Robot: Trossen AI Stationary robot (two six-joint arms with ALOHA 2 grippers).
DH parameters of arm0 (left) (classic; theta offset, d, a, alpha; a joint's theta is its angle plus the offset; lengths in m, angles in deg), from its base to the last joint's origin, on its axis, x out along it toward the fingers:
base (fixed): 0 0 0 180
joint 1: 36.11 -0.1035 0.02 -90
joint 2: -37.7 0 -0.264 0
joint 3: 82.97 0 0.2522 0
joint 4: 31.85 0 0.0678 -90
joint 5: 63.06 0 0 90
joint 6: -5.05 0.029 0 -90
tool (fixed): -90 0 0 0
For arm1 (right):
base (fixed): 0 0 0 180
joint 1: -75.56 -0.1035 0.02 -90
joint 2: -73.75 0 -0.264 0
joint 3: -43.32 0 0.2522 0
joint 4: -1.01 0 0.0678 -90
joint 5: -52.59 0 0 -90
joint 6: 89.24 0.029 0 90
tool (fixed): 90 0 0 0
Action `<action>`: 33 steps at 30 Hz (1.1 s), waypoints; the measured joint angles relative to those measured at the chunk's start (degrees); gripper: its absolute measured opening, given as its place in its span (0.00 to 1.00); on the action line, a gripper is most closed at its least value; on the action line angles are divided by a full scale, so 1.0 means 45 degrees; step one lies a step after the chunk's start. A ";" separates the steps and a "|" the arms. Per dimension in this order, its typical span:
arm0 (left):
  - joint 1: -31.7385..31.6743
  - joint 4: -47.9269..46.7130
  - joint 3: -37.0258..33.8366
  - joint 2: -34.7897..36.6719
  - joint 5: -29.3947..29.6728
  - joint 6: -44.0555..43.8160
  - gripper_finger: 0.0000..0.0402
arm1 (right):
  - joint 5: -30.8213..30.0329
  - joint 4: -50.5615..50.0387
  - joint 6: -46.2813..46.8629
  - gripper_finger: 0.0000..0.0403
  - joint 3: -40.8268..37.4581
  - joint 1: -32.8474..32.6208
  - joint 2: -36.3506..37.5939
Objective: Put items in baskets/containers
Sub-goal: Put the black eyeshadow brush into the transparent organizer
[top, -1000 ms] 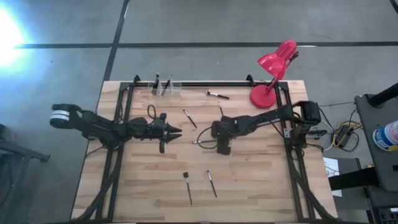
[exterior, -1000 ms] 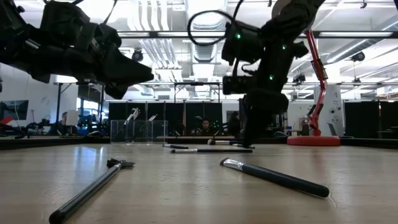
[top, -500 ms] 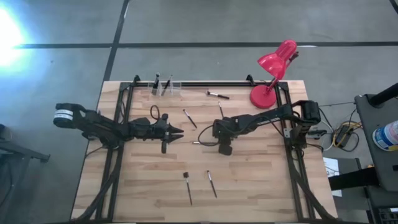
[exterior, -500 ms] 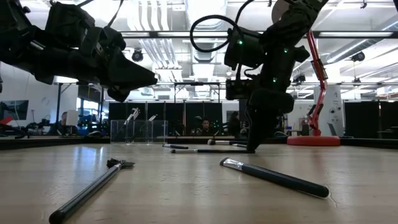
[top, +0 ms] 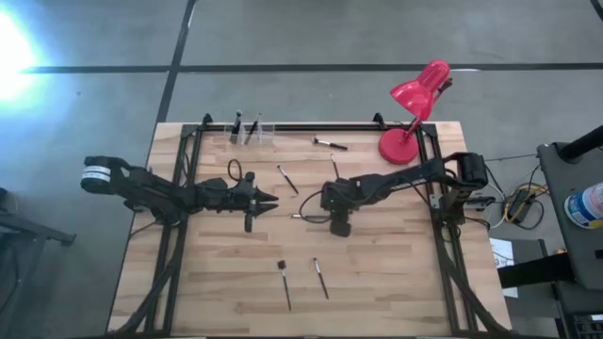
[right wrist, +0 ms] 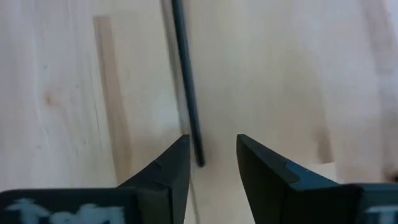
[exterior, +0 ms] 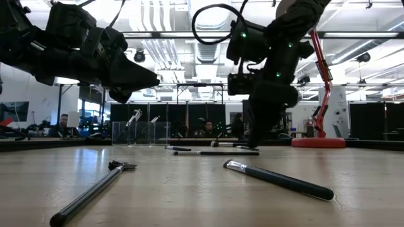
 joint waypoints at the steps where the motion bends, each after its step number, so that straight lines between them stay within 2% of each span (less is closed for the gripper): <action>1: 0.0000 0.0002 0.0000 0.0000 0.0000 0.0000 0.25 | 0.0000 -0.0007 0.0018 0.31 -0.0054 -0.0061 -0.0015; 8: 0.0000 0.0000 -0.0001 0.0000 0.0000 -0.0005 0.25 | -0.0091 0.0099 0.0075 0.23 -0.0073 -0.0298 -0.0648; 16: 0.0000 0.0000 -0.0005 0.0000 0.0000 -0.0094 0.25 | -0.0409 0.0240 0.0038 0.04 -0.0089 -0.0303 -0.0683; 24: 0.0000 0.0000 -0.0005 0.0187 0.0082 -0.0748 0.25 | -0.0489 0.0473 -0.0113 0.02 -0.0283 -0.0346 -0.0297; 28: 0.0000 0.0010 -0.0091 0.0387 0.0728 -0.0994 0.25 | -0.0539 0.2057 -0.0089 0.02 -0.1126 -0.0347 -0.0027; 33: -0.0010 -0.0010 -0.0170 0.0618 0.0816 -0.0981 0.25 | -0.0588 0.5529 0.0427 0.02 -0.2992 -0.0400 0.0572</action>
